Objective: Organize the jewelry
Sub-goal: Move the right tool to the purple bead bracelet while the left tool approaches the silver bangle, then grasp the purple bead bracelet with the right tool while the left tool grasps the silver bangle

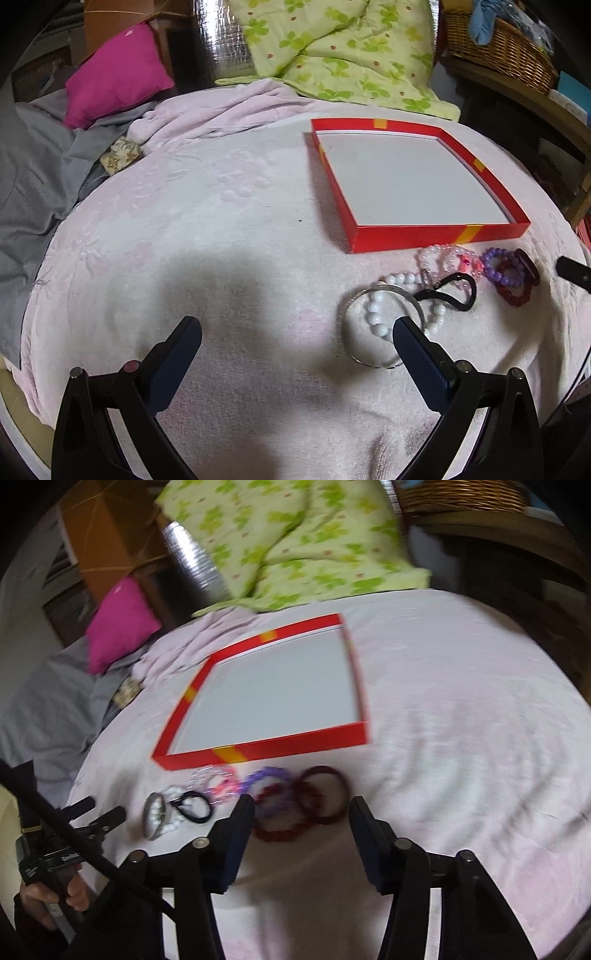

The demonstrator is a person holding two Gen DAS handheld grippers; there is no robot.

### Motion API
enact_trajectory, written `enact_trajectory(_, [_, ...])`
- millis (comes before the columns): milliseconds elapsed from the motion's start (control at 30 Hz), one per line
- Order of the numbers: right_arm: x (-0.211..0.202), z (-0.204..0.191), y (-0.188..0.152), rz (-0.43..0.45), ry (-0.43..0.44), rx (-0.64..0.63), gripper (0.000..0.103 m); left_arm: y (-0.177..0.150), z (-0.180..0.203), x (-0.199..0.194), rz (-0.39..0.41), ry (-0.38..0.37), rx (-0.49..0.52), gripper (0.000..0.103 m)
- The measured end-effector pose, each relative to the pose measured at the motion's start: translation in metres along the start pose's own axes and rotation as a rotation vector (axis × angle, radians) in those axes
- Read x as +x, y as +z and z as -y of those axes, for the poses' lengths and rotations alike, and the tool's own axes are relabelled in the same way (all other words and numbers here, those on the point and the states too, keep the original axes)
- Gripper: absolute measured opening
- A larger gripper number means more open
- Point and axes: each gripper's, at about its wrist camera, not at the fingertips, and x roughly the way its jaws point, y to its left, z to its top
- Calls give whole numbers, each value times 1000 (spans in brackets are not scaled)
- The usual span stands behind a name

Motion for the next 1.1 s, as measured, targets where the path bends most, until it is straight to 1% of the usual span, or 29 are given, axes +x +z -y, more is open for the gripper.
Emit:
enact_trajectory(33, [5,-7,0,-19,31,-13,44,0,1,0,0,-5,3,97])
enact_trajectory(67, [8,-10,-1,-31,49,-15,43,0,2,0,0,-10,7,96])
enact_trajectory(100, [13,-16,-2,-50,71,-16,43,0,4,0,-1,-17,13,92])
enact_trajectory(167, [20,-22,-4,-75,79,-16,43,0,8,0,-2,-28,18,84])
enact_trajectory(200, [22,-23,-5,-84,82,-8,43,1,10,0,-1,-37,21,77])
enact_trajectory(233, [26,-23,-5,-98,98,16,43,1,12,0,0,-46,25,74])
enact_trajectory(333, [33,-14,-6,-130,143,110,43,3,18,0,5,-60,36,74])
enact_trajectory(400, [38,-7,-3,-142,148,158,43,4,18,3,-4,-56,32,74])
enact_trajectory(500, [43,5,0,-160,157,255,43,2,14,10,-48,-72,3,74])
enact_trajectory(600, [51,14,2,-179,198,342,43,-1,11,14,-77,-96,-19,74])
enact_trajectory(667, [56,16,5,-173,184,370,43,-2,9,13,-77,-95,-25,74])
enact_trajectory(800, [71,23,8,-193,186,445,43,-4,6,15,-84,-102,-32,74])
enact_trajectory(867, [74,25,9,-190,161,452,26,-5,6,17,-96,-99,-30,74])
enact_trajectory(900, [75,26,10,-187,142,451,22,-4,5,19,-99,-98,-31,74])
enact_trajectory(933, [75,26,10,-185,132,450,15,-5,3,20,-101,-97,-35,74])
enact_trajectory(1000, [73,26,9,-179,125,443,14,-5,1,20,-98,-96,-43,74])
enact_trajectory(1100, [63,22,11,-144,108,395,11,-4,1,21,-87,-108,-45,73])
